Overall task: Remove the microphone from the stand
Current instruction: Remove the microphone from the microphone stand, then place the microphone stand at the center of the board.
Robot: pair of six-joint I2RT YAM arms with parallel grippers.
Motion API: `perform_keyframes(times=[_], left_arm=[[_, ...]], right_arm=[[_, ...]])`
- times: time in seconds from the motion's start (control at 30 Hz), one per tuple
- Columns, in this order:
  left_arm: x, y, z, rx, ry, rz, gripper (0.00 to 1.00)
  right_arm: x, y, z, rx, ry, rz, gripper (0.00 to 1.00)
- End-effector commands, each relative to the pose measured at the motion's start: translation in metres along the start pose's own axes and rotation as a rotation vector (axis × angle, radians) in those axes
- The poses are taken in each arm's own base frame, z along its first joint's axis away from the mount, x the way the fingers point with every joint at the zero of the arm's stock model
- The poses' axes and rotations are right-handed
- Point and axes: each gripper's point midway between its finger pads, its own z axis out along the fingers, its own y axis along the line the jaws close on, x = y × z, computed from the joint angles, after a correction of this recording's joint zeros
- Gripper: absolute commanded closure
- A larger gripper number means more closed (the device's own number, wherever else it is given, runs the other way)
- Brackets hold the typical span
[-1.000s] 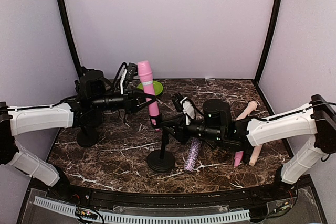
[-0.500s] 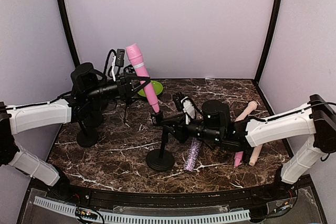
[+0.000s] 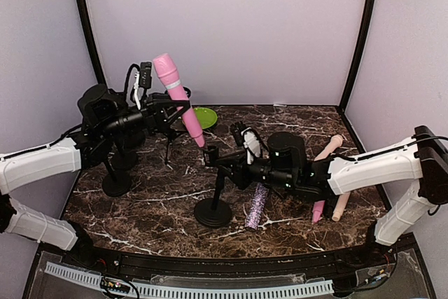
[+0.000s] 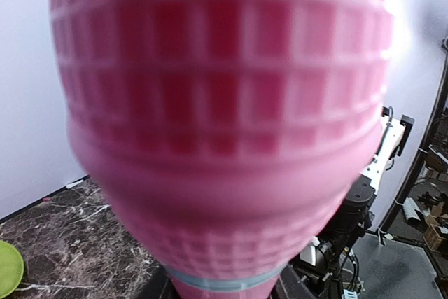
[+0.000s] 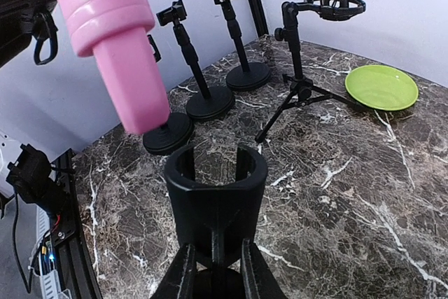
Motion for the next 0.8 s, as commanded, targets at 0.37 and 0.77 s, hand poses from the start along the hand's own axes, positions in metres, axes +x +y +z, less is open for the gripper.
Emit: perform_keyframes(times=[0.37,0.77], left_arm=[[-0.021,0.007,-0.067,-0.360,0.084,0.108,1.00],[-0.009,-0.027,-0.090,-0.263,0.094,0.103,1.00]], right_arm=[[-0.060,0.023,0.027,-0.005,-0.083,-0.116,1.00],[-0.055,0.049,0.068,-0.104,-0.100,-0.192,1.00]])
